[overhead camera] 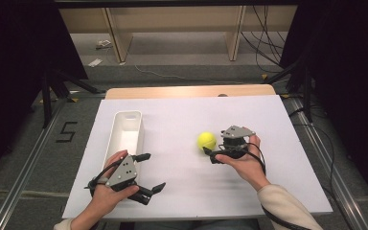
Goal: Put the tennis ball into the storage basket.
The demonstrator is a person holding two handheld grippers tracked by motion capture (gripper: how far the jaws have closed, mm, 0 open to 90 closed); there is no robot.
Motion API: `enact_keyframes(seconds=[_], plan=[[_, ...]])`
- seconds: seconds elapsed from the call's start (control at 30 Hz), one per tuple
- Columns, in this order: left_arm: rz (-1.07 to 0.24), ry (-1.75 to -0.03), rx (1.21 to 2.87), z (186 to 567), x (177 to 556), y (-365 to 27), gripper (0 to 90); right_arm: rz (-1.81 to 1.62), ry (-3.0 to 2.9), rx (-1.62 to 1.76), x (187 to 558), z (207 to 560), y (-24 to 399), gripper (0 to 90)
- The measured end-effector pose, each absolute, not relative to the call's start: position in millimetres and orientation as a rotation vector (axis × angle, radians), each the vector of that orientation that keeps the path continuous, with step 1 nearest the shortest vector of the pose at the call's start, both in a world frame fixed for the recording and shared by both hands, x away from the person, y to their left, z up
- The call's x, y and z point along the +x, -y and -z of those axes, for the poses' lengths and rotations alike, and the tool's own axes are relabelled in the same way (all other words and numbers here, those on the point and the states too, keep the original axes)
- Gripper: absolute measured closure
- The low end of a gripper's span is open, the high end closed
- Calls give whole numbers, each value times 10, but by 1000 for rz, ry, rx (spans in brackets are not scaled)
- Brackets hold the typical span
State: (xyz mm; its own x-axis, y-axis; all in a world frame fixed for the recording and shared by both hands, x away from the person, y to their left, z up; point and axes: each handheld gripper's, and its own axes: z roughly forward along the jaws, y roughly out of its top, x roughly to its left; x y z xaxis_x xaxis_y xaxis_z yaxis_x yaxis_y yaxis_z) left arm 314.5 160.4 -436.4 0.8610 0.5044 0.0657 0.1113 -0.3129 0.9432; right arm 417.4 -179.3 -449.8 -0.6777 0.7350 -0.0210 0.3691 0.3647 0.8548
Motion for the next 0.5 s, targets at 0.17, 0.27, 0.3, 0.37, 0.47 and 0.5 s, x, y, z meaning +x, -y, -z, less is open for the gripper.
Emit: enact_keyframes(seconds=[0.17,0.27,0.3,0.37,0.47,0.5], plan=[[-419,-460,1869,4365,3145,-1604,0,-1231,-2238,964,4214,4527,1747,74],[-420,-459,1868,4364,3144,-1604,0,-1225,-2244,971,4240,4539,1725,74],[-421,-460,1868,4364,3144,-1605,0,-1221,-2244,974,4249,4548,1717,75],[-422,-460,1869,4364,3144,-1606,0,-1215,-2249,980,4267,4564,1706,75],[-422,-460,1869,4364,3143,-1606,0,-1210,-2253,984,4295,4582,1696,75],[-423,-458,1870,4363,3143,-1606,0,-1210,-2252,982,4308,4588,1693,75]])
